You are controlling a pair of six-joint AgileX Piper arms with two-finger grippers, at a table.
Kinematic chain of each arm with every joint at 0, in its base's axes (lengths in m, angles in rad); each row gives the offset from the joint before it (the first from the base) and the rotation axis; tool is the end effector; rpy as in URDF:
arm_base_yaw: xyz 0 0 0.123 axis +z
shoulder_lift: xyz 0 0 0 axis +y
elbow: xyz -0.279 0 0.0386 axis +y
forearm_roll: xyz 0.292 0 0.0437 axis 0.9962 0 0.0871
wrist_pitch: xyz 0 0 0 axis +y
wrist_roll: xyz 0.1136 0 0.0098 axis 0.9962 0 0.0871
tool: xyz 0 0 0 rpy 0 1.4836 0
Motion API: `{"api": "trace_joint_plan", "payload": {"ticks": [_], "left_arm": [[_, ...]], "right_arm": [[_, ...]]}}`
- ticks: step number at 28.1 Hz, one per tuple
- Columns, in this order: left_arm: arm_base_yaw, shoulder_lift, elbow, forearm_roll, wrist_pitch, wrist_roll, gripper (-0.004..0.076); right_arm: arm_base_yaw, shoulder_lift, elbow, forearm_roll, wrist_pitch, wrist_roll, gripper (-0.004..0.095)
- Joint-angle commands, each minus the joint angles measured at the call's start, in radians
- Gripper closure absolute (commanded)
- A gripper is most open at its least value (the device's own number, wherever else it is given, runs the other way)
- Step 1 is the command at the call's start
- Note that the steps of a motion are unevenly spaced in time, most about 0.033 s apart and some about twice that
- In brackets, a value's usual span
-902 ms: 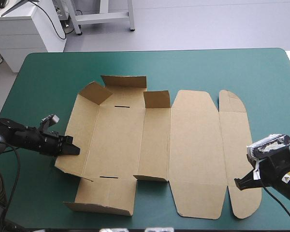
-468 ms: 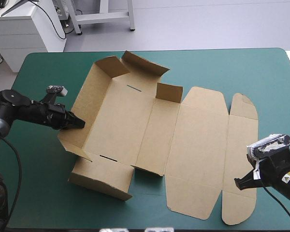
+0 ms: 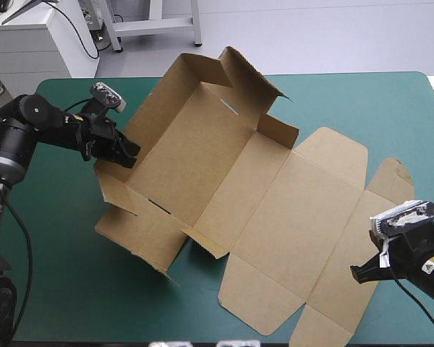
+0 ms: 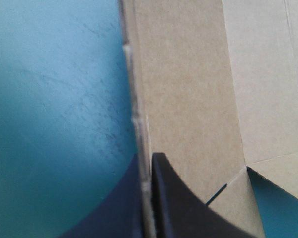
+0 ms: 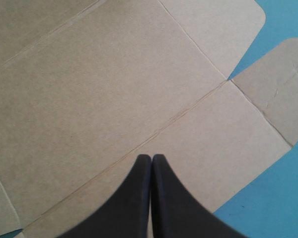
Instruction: Fold the box
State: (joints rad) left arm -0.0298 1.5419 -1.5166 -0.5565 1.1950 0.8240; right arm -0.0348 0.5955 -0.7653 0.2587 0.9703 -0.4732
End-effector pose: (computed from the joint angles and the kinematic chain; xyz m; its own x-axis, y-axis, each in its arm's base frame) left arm 0.3689 -0.0671 0.3520 -0.5787 0.5089 -0.6373 0.7105 0.6982 -0.0876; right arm 0.1572 0.0186 0.3322 -0.5676 -0.2923 -0.7697 -0.3258 0.9383 -0.1161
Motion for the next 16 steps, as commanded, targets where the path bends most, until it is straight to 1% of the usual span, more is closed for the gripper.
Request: {"api": "trace_joint_plan", "payload": {"ticks": [1,8,11,16], "left_arm": [[-0.070,-0.043,-0.086,0.016,-0.075,0.009,0.0731],[-0.239,-0.043,-0.141,0.199,-0.250,0.018,0.0731],[-0.321,-0.041,-0.144,0.302,-0.288,0.041,0.0731],[-0.479,-0.041,-0.144,0.557,-0.354,0.036,0.0731]], "right_arm": [[0.003,0.004,-0.027,0.018,-0.055,0.005,0.0929],[0.003,0.004,-0.027,0.018,-0.064,0.016,0.0929],[0.003,0.004,-0.027,0.018,-0.064,0.023,0.0929],[0.003,0.004,-0.027,0.018,-0.070,0.042,0.0929]]}}
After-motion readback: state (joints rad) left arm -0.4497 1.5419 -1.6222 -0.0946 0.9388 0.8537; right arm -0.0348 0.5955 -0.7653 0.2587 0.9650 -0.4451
